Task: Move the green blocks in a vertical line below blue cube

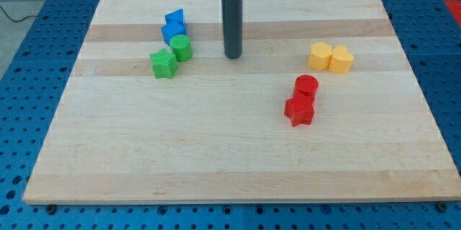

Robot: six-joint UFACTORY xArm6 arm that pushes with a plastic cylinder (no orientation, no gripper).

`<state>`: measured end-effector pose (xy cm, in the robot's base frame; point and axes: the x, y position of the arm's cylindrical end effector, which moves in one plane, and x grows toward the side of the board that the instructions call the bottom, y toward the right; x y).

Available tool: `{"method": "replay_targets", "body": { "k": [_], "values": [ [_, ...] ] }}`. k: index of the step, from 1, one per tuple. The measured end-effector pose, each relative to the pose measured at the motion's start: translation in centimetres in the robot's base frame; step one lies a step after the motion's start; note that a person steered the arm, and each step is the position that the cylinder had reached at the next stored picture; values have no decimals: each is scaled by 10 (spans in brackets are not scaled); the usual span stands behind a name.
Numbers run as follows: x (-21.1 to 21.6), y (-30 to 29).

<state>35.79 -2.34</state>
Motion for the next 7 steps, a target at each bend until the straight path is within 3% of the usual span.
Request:
{"method": "replay_targets", "body": {
  "k": [7],
  "values": [
    [-24, -83]
  ]
}}
